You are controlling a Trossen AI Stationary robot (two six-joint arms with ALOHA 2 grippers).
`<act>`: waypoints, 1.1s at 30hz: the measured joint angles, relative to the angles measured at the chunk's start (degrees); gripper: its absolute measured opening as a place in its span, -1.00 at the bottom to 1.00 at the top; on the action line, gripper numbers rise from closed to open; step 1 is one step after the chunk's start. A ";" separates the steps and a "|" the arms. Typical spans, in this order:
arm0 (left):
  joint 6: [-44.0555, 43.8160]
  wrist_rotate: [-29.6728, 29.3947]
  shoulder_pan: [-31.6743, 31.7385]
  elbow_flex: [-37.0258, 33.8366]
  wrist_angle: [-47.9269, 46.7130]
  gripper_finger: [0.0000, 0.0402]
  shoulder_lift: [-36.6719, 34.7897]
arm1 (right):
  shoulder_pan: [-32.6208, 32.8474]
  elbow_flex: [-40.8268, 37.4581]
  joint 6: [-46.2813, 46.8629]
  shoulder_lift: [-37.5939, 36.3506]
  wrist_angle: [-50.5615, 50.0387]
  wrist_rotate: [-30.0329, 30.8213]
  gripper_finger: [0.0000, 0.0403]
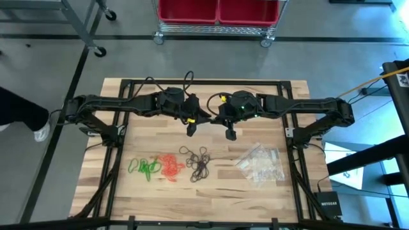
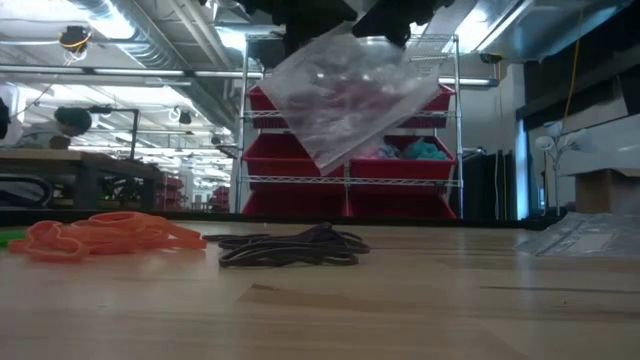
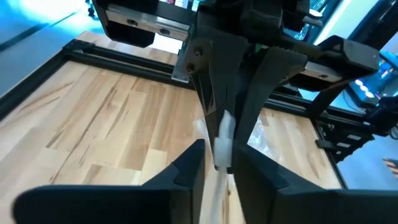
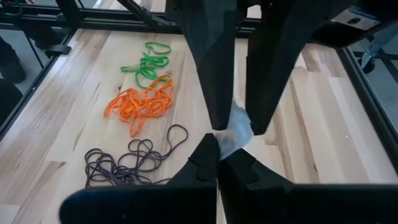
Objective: Sort rubber bands
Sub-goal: Open the transparent zip bag
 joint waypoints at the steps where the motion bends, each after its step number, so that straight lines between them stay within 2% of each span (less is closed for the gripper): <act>1: 0.08 0.00 0.00 0.00 0.00 -0.71 0.00 | 0.00 0.00 0.00 0.00 0.00 0.00 -1.00; 9: 0.42 0.09 0.00 0.00 -0.25 -0.94 0.00 | -0.02 0.00 0.26 0.00 0.07 -0.02 -1.00; 21: 0.38 0.06 -0.70 0.00 -4.12 -0.92 0.00 | -0.02 -0.03 0.45 -0.54 0.18 0.04 -1.00; 30: 0.68 0.06 -0.64 0.00 -2.51 -0.92 -0.02 | -0.02 -0.04 7.28 -0.85 0.30 0.34 -1.00; 33: 1.21 -0.15 -0.63 -0.01 -2.99 -0.92 -0.02 | -0.04 -0.04 8.89 -0.85 0.04 0.33 -0.94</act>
